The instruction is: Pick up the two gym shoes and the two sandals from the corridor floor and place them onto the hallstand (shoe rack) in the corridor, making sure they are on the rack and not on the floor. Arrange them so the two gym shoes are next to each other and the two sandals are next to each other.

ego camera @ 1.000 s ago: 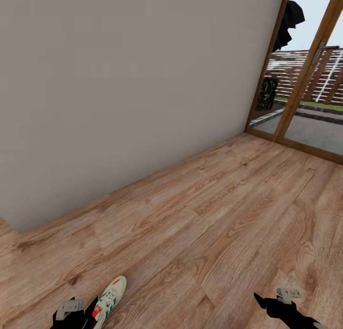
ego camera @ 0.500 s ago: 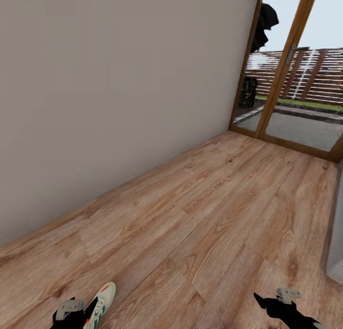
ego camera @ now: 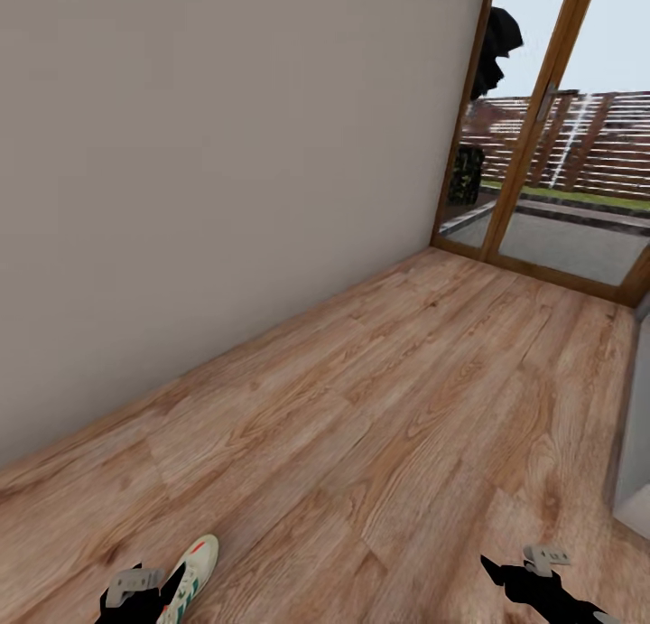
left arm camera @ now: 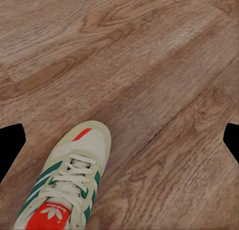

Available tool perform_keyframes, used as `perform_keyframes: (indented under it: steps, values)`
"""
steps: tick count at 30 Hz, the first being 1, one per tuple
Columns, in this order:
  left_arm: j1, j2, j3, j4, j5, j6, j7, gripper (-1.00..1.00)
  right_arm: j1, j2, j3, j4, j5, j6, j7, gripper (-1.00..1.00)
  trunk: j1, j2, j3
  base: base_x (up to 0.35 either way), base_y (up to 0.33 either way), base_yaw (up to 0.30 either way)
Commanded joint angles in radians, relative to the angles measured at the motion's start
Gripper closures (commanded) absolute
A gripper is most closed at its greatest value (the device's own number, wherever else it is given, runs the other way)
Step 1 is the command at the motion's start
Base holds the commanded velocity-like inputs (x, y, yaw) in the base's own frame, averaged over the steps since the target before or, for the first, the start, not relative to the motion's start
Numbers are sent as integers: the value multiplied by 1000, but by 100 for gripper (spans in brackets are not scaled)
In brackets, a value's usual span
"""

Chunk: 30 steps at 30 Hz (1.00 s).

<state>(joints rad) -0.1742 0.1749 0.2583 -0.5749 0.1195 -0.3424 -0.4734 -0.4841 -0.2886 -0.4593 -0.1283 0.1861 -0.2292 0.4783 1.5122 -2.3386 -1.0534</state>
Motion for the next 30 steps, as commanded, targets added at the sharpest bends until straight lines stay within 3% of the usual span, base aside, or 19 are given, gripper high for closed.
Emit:
perform_keyframes:
  steps: [1,13,19,21,24,26,27,30]
  values:
    - [-1,0,2,1,9,2,-10,-100,-1,0,-9,1,10,-4,3,-100,0,0,-1,-155,48,-1]
    - [-1,5,6,-5,4,2,8,-100,-1,-1,-9,-5,11,-6,3,-100,0,0,-1,-83,27,0]
    - [-7,12,4,-14,-3,2,94,-100,-1,-3,-10,-73,13,-5,1,-100,0,0,-1,-3,1,0]
    - [-9,12,1,-15,-6,2,131,-100,-2,-3,-9,-124,14,-3,-1,-100,0,0,-1,-1,0,0]
    - [-12,13,-7,-17,-17,4,202,-100,-2,0,-9,-334,14,20,-4,-100,0,0,-1,0,0,0]
    - [-13,13,-8,-17,-21,5,213,-100,-2,2,-8,-400,13,45,-5,-100,0,0,-1,0,0,0]
    - [-15,13,-9,-16,-34,8,229,-100,-2,5,-6,-541,11,165,-4,-100,0,0,-1,0,0,0]
    - [-15,12,-9,-15,-46,11,234,-100,-3,9,-4,-611,10,253,-3,-100,0,0,-1,0,0,0]
